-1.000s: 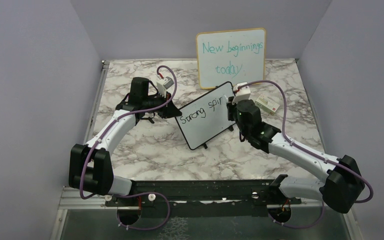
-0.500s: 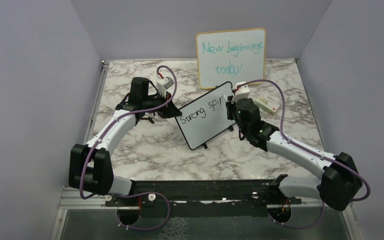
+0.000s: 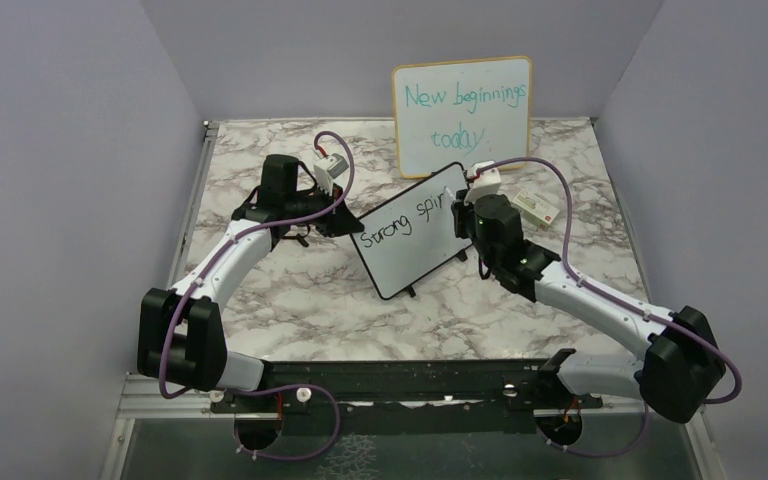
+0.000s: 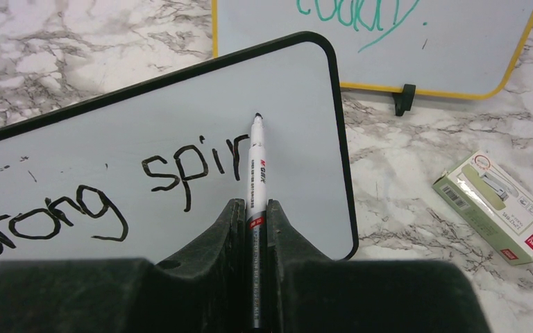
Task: Write a sentence on the whiteboard
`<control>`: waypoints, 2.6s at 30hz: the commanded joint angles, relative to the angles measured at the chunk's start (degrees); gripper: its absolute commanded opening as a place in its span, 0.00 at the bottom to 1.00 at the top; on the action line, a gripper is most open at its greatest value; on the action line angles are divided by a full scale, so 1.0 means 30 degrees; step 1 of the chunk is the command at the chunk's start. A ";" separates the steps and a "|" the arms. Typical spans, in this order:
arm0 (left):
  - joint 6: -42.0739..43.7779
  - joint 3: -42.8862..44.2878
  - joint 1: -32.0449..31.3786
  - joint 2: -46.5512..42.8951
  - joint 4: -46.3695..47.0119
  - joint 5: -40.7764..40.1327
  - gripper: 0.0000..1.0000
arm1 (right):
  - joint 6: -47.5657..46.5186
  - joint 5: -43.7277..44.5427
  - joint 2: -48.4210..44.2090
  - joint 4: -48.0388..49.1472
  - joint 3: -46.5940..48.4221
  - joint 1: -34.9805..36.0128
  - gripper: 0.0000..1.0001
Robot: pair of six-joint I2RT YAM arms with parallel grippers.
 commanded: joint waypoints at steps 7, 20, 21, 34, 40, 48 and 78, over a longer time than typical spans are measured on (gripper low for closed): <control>0.1672 -0.0862 -0.0395 0.1068 -0.2338 -0.3705 0.00 | 0.1015 0.0624 -0.1278 -0.0835 -0.0528 -0.0087 0.01; 0.1722 -0.0833 -0.0395 0.1104 -0.2338 -0.3590 0.00 | 0.1034 0.0335 -0.0624 -0.0625 -0.0502 -0.0087 0.00; 0.1708 -0.0840 -0.0395 0.1092 -0.2338 -0.3589 0.00 | 0.1021 0.0328 -0.0620 -0.0540 -0.0511 -0.0087 0.01; 0.1718 -0.0862 -0.0395 0.1109 -0.2338 -0.3505 0.00 | 0.0749 0.0413 -0.0159 -0.0001 -0.0372 -0.0087 0.01; 0.1738 -0.0862 -0.0380 0.1090 -0.2338 -0.3527 0.00 | 0.0852 0.0361 -0.0034 -0.0220 -0.0369 -0.0087 0.00; 0.1751 -0.0862 -0.0395 0.1083 -0.2338 -0.3561 0.00 | 0.1371 0.0359 -0.0309 -0.1397 -0.0638 -0.0087 0.00; 0.1386 -0.0720 -0.0395 0.0785 -0.2346 -0.4261 0.00 | 0.1396 0.0885 -0.2626 -0.0673 -0.1405 -0.0093 0.00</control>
